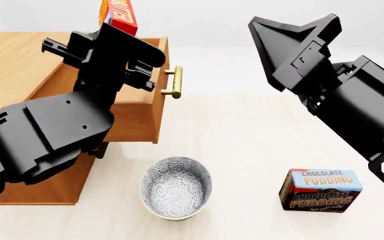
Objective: Put the butter at the back in the top drawer of the cabinet and close it.
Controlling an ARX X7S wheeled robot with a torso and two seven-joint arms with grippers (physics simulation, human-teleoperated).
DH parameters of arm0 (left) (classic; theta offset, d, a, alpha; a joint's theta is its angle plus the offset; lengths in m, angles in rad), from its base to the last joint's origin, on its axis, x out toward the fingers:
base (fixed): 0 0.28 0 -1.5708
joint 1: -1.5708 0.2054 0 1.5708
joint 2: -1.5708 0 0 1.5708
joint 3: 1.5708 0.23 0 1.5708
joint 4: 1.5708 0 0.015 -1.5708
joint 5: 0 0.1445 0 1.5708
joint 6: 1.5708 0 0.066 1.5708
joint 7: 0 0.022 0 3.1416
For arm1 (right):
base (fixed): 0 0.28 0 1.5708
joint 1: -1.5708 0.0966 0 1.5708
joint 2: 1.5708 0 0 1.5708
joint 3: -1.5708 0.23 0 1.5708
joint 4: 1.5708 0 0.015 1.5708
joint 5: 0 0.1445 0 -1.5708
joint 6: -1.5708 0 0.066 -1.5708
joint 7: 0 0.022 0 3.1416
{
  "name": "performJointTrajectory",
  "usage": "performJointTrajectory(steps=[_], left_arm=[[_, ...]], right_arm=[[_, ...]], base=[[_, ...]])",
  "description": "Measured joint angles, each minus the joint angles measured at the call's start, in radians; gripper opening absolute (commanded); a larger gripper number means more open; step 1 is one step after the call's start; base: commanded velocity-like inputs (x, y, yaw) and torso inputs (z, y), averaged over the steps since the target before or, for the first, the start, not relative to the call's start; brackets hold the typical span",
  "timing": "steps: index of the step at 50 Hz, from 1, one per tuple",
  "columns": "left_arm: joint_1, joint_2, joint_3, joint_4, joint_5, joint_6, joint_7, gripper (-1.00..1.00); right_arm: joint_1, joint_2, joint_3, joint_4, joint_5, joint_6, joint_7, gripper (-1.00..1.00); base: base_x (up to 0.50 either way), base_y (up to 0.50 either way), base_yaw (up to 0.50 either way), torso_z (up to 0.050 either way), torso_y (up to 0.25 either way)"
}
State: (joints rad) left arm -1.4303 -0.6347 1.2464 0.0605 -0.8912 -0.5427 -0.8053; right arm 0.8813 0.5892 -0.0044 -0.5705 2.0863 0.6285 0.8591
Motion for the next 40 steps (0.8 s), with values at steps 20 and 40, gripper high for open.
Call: performJointTrajectory(steps=[20, 40], left_arm=[[0.046, 0.011, -0.125, -0.096, -0.12, 0.107, 0.04, -1.0], [0.065, 0.082, -0.15, -0.258, -0.209, 0.113, 0.159, -1.0]], right_arm=[[0.006, 0.006, -0.011, -0.001, -0.002, -0.001, 0.002, 1.0], [0.004, 0.008, -0.019, -0.007, -0.003, -0.006, 0.006, 1.0]], base=[[0.0, 0.0, 0.0, 0.001, 0.002], [0.0, 0.0, 0.0, 0.0, 0.002]])
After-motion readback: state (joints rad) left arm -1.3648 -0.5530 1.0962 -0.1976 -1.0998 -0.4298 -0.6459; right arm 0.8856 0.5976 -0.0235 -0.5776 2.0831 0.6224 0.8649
